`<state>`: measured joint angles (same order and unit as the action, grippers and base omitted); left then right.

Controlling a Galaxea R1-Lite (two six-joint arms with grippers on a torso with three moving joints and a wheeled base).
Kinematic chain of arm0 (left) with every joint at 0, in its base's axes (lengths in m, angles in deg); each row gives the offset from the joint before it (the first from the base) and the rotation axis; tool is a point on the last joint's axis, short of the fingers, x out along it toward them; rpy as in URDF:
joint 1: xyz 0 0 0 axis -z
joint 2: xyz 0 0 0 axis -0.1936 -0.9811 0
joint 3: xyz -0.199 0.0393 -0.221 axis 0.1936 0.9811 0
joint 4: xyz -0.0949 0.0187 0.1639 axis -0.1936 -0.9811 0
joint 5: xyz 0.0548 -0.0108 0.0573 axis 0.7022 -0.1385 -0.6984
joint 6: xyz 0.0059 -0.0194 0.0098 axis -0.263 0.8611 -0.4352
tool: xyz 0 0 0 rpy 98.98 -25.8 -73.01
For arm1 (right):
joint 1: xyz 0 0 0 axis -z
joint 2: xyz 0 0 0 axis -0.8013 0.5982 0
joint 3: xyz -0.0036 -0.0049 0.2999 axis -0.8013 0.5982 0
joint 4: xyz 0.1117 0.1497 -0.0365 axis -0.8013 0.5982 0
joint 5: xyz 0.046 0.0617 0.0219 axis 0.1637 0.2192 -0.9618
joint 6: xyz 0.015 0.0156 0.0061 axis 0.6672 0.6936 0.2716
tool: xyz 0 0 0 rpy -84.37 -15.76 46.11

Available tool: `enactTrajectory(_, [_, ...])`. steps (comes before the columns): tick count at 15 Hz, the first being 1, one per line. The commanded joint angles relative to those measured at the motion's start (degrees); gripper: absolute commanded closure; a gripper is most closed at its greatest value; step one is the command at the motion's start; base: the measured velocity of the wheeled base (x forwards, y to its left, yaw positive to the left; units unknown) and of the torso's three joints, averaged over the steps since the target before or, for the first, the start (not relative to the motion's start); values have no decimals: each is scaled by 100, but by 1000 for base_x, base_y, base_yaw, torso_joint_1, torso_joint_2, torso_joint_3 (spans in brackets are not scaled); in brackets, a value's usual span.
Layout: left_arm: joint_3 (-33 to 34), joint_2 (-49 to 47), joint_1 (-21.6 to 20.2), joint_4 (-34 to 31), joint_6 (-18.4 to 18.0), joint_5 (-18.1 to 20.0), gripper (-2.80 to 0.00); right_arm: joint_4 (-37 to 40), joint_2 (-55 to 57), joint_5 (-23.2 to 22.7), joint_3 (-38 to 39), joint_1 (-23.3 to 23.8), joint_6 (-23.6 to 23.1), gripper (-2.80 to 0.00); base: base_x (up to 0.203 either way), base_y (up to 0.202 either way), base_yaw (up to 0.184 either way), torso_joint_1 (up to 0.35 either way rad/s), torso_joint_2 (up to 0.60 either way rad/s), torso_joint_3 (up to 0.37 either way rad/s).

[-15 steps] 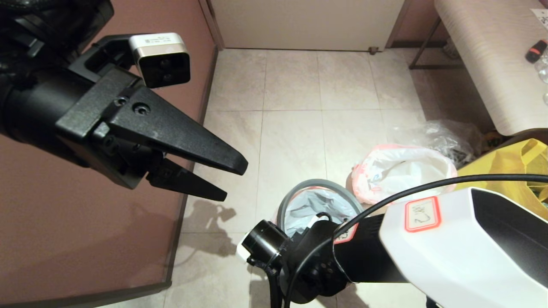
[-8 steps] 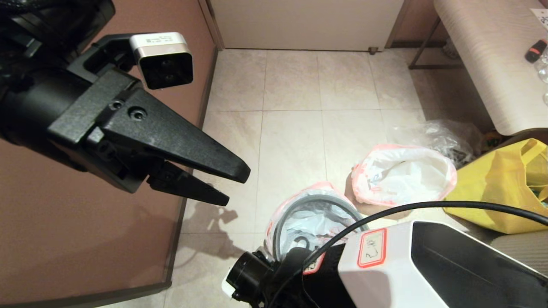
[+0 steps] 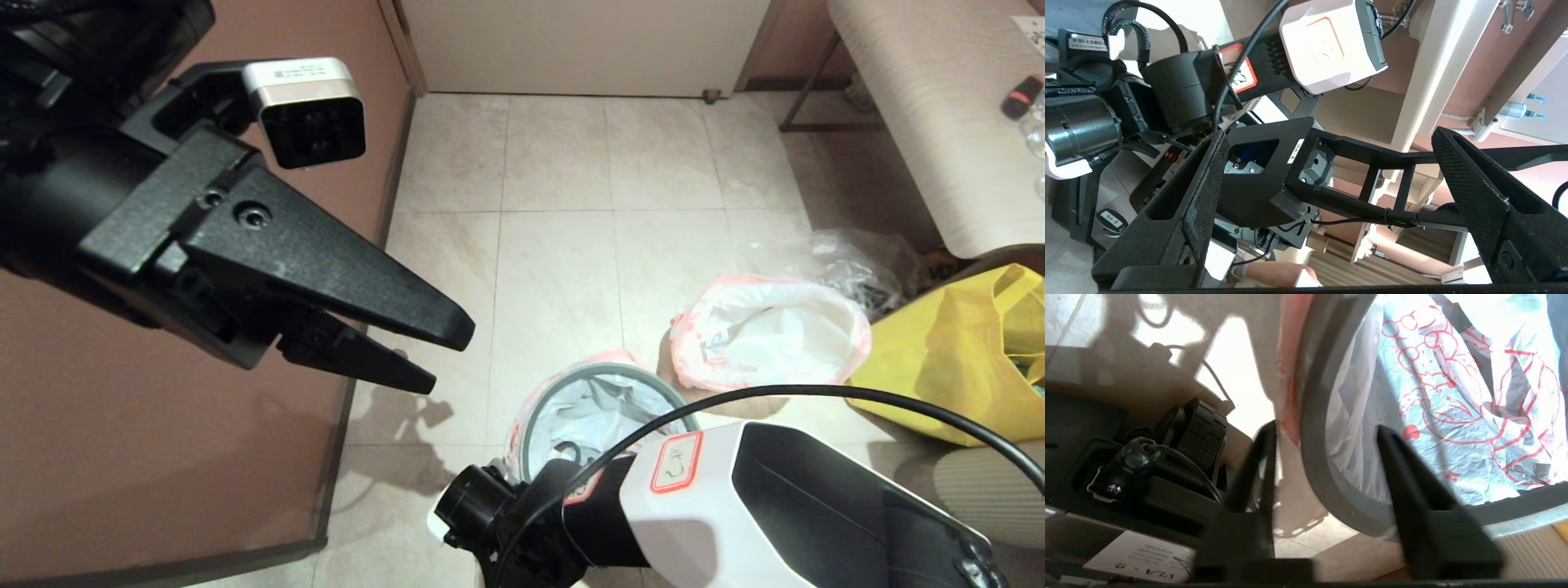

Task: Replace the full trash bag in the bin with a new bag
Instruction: Place the trash can ring on the trash can

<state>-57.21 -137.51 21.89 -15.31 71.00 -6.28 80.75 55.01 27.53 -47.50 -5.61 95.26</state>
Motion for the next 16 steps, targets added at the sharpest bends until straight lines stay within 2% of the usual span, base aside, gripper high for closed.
enactTrajectory(1, [-1, -3, 0, -34, 10, 31, -280, 31, -87, 28, -20, 2, 26, -280, 0, 0, 0, 0, 0, 0])
enactTrajectory(5, [0, -17, 35, -43, 10, 32, -280, 210, -788, 1, 16, 70, 454, -280, 0, 0, 0, 0, 0, 0])
enactTrajectory(7, [7, -30, 44, -43, 10, 32, -280, 540, -1026, -7, 144, 398, 881, -280, 0, 0, 0, 0, 0, 0])
enactTrajectory(9, [34, -39, 44, -43, 10, 32, -280, 600, -1318, -140, 355, 914, 1132, -280, 0, 0, 0, 0, 0, 0])
enactTrajectory(10, [34, -56, 44, -34, 10, 32, -280, 604, -1588, -402, 455, 1158, 1205, 0, 0, 0, 0, 0, 0, 0])
enactTrajectory(11, [34, -84, 44, -34, 10, 27, -280, 595, -1847, -848, 528, 1394, 1265, 0, 0, 0, 0, 0, 0, 0])
enactTrajectory(12, [34, -109, 35, -34, 2, 23, -280, 585, -2089, -1620, 589, 1726, 1345, 0, 0, 0, 0, 0, 0, 0])
enactTrajectory(14, [34, -122, 35, -26, 1, -3, -280, 567, -2448, -3499, 709, 2575, 1431, 0, 0, 0, 0, 0, 0, 0])
enactTrajectory(16, [22, -319, 29, -15, 1, -71, -280, 564, -2599, -5366, 785, 3628, 1430, 0, 0, 0, 0, 0, 0, 0])
